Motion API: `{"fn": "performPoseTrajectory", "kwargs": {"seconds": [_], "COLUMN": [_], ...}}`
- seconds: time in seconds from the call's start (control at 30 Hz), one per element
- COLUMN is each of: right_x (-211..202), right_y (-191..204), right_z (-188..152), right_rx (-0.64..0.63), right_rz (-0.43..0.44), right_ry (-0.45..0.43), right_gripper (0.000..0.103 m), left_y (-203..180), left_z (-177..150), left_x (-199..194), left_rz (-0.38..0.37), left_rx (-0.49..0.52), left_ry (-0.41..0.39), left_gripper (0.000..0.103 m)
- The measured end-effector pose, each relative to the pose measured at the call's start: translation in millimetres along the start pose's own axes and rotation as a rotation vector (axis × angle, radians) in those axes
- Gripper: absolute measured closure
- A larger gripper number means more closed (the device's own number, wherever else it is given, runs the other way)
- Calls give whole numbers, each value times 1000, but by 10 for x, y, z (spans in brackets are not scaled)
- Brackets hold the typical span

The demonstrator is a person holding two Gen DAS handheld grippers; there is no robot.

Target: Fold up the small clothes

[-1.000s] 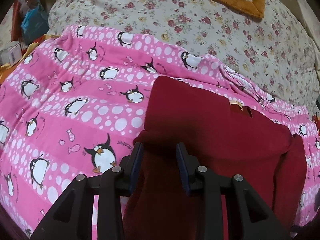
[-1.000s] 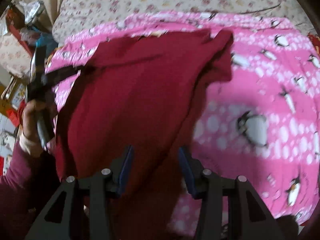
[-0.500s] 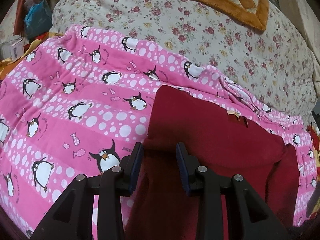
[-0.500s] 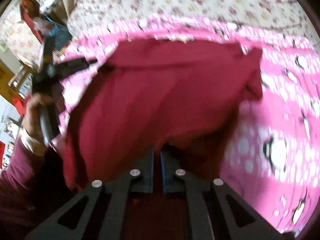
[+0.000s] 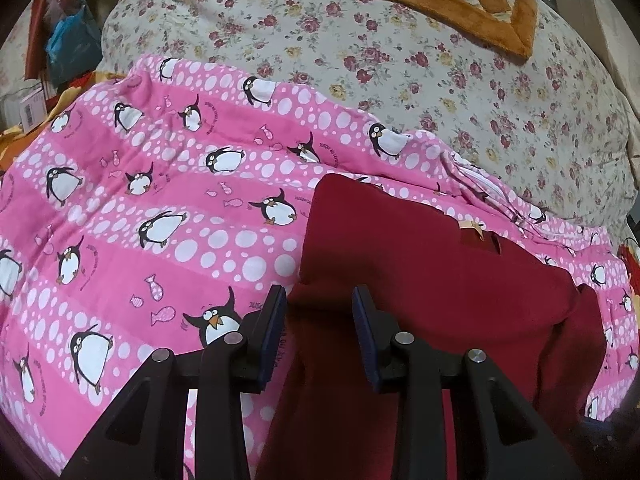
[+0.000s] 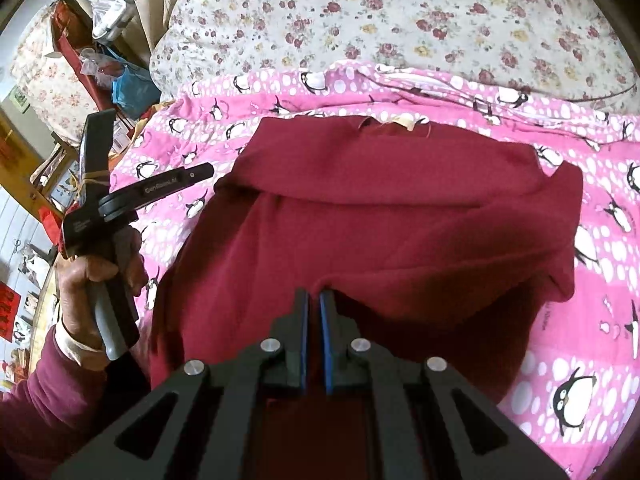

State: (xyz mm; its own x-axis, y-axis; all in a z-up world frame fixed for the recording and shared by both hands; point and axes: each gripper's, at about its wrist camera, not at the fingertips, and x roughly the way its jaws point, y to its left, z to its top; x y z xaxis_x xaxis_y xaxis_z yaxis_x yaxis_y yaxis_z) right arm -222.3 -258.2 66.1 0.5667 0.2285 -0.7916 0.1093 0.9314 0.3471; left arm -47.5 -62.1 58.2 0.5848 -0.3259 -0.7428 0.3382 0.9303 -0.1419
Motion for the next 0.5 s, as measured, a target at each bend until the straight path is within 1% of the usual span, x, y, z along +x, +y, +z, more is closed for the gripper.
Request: {"fn": "performPoseTrajectory", "kwargs": {"seconds": [0.23,0.5], "right_x": [85,461], "right_y": [18,-77], "right_z": [110,239], "right_rx": [2,35], "right_rz": [5,-13], "right_ry": [-9,29], "right_gripper": [97,97], "left_y": [-24,-33], "left_z": [-10,-17], "left_x": [-3,23], "left_rz": [2,3], "left_rx": [10,19], "left_ry": [1,11], "left_gripper": [89,89]}}
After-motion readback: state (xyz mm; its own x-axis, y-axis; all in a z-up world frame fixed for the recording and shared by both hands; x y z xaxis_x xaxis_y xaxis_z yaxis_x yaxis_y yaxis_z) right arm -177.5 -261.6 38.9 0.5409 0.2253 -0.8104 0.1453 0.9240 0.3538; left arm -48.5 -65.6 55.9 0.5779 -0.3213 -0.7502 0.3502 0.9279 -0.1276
